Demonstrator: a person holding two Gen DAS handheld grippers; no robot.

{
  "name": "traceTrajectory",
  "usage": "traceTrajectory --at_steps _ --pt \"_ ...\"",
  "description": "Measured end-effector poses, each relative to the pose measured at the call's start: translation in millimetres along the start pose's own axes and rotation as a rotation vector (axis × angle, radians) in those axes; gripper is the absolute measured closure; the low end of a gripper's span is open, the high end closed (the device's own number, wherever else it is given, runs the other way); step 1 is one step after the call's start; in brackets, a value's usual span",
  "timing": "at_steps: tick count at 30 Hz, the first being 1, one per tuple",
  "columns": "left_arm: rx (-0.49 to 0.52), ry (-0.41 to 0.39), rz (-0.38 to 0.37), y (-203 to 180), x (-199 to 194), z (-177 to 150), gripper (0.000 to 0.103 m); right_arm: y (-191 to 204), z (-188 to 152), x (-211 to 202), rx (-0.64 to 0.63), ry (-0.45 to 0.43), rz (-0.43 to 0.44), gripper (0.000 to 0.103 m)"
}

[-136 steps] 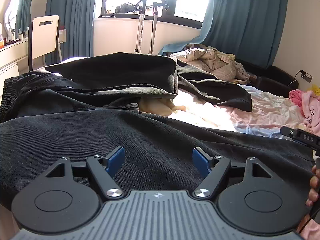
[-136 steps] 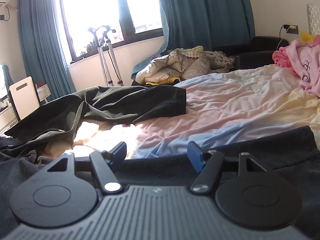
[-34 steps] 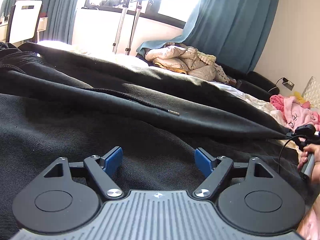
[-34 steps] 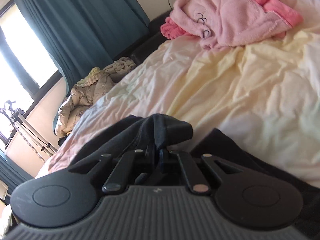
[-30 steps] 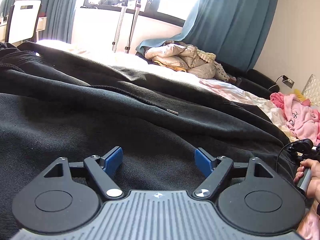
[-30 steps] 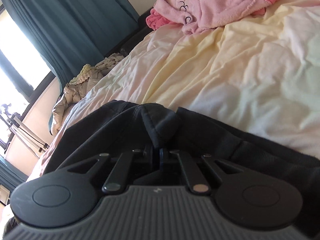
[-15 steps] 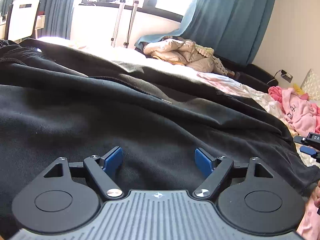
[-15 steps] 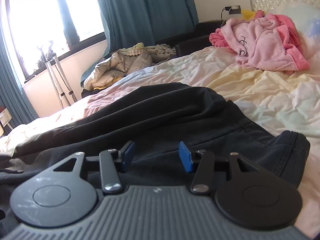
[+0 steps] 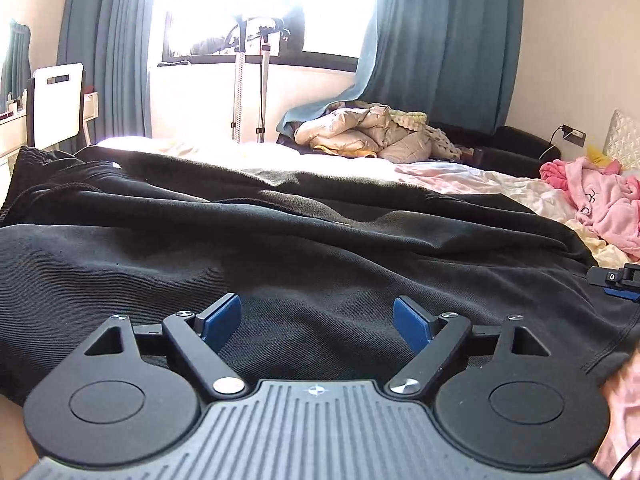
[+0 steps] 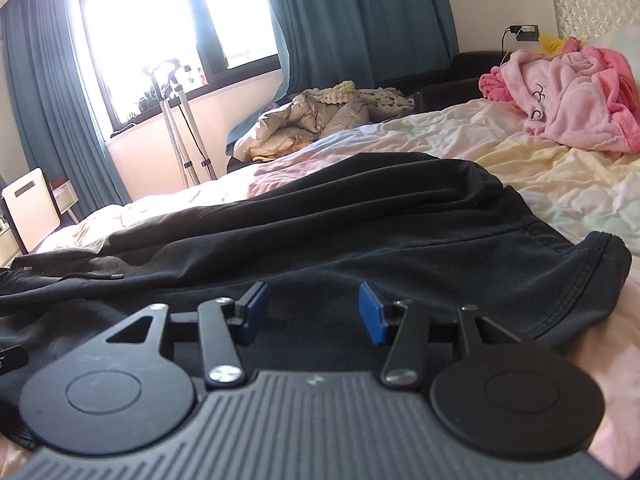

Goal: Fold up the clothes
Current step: 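Press both open grippers on the folded trousers to flatten them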

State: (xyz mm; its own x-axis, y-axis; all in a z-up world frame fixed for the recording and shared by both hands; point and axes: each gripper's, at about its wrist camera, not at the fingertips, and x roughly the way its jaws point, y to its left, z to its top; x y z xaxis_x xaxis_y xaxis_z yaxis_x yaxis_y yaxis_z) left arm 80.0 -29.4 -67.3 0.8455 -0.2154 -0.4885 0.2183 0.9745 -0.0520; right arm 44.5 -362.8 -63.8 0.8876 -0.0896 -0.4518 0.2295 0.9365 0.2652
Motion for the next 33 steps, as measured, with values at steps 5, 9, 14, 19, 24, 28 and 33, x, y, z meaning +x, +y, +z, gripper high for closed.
traceTrajectory --at_steps 5,9,14,19,24,28,33 --pt "-0.011 0.032 0.043 6.3 -5.6 -0.5 0.015 3.9 -8.7 12.6 -0.054 -0.004 -0.017 0.046" --pt "-0.026 0.032 0.052 7.3 -5.5 0.8 0.014 13.8 -21.6 30.7 -0.129 0.028 0.016 0.043" --pt "-0.043 0.031 0.063 8.0 -5.0 2.4 0.014 29.0 -37.6 49.4 -0.239 0.076 0.063 0.033" --pt "-0.048 0.034 0.059 7.6 -3.1 2.4 0.014 36.0 -53.6 64.3 -0.312 0.131 0.054 0.009" --pt "-0.062 0.034 0.044 10.2 -2.2 2.6 0.014 35.4 -61.5 66.1 -0.306 0.114 0.038 0.000" --pt "-0.080 0.026 0.031 13.2 -4.9 3.9 0.014 35.7 -63.7 66.2 -0.290 0.106 0.028 0.000" --pt "-0.102 0.022 0.022 15.5 -7.0 4.9 0.014 30.8 -64.3 65.6 -0.261 0.103 0.040 0.000"
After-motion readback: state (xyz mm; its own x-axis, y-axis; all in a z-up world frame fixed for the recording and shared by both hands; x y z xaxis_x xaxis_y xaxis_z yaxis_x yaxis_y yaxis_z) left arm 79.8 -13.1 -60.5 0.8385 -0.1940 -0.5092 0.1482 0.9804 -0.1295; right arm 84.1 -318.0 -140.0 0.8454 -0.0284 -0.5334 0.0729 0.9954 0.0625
